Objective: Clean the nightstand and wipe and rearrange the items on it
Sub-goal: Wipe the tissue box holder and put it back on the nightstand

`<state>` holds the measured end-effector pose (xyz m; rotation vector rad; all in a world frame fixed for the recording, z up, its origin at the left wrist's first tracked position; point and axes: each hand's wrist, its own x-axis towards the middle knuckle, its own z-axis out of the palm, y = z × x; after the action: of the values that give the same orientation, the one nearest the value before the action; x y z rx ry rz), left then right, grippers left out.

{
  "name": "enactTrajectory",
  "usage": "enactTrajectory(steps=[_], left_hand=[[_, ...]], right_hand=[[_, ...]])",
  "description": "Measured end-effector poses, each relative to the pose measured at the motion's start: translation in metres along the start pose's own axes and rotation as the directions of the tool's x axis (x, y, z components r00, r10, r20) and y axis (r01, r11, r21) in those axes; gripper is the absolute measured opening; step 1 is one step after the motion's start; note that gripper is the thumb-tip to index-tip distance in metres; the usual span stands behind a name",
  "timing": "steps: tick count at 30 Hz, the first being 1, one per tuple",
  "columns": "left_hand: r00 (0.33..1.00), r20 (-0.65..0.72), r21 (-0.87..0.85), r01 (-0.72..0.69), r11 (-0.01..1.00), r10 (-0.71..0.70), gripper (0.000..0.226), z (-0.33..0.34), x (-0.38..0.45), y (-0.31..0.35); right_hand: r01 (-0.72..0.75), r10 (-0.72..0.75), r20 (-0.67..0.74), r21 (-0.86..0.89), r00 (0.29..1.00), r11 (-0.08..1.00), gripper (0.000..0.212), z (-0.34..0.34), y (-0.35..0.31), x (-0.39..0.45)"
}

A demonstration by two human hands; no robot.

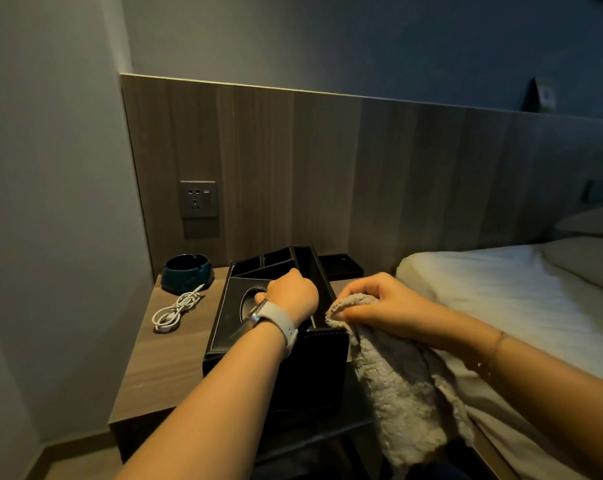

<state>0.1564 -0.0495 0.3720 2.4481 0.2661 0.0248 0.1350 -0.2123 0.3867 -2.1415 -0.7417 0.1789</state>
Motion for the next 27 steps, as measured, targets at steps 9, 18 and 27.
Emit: enactTrajectory(steps=[9,18,27], left_hand=[[0.985,-0.116,0.099,-0.114,0.989,0.125,0.037,-0.030,-0.015,-0.054],[0.980,-0.110,0.164,-0.149,0.975,0.168,0.035,-0.027,-0.015,-0.080],[0.986,-0.132,0.094,-0.088,0.992,0.100,0.039,-0.026,-0.010,-0.079]], right_hand=[[-0.129,0.088,-0.343,-0.100,0.935,0.987,0.013,-0.027,-0.015,0.097],[-0.364,0.065,-0.505,-0.520,0.861,0.773,0.006,0.021,0.005,0.192],[-0.130,0.019,-0.266,-0.403,0.964,0.906,0.018,0.022,-0.022,0.094]])
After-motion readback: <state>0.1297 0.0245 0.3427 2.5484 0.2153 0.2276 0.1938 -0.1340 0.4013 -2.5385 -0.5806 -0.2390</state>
